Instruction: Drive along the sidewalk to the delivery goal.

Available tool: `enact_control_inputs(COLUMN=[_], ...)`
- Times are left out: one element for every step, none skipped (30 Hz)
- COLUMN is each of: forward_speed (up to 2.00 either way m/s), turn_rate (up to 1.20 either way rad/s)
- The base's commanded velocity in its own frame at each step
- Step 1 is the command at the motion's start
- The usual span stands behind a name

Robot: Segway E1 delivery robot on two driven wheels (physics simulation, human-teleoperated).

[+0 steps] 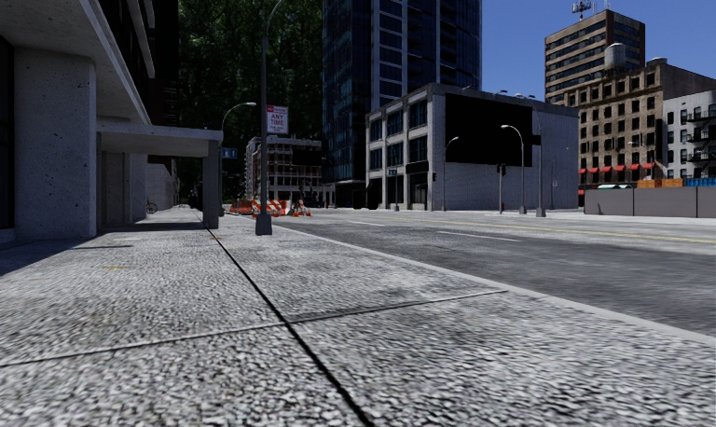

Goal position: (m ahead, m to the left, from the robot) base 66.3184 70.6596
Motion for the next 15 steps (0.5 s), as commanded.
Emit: enact_control_inputs(forward_speed=[0.0, 0.0, 0.0, 0.0, 0.0, 0.0, 0.0, 0.0, 0.0, 0.0, 0.0, 0.0, 0.0, 0.0, 0.0], turn_rate=[0.0, 0.0, 0.0, 0.0, 0.0, 0.0, 0.0, 0.0, 0.0, 0.0, 0.0, 0.0, 0.0, 0.0, 0.0])
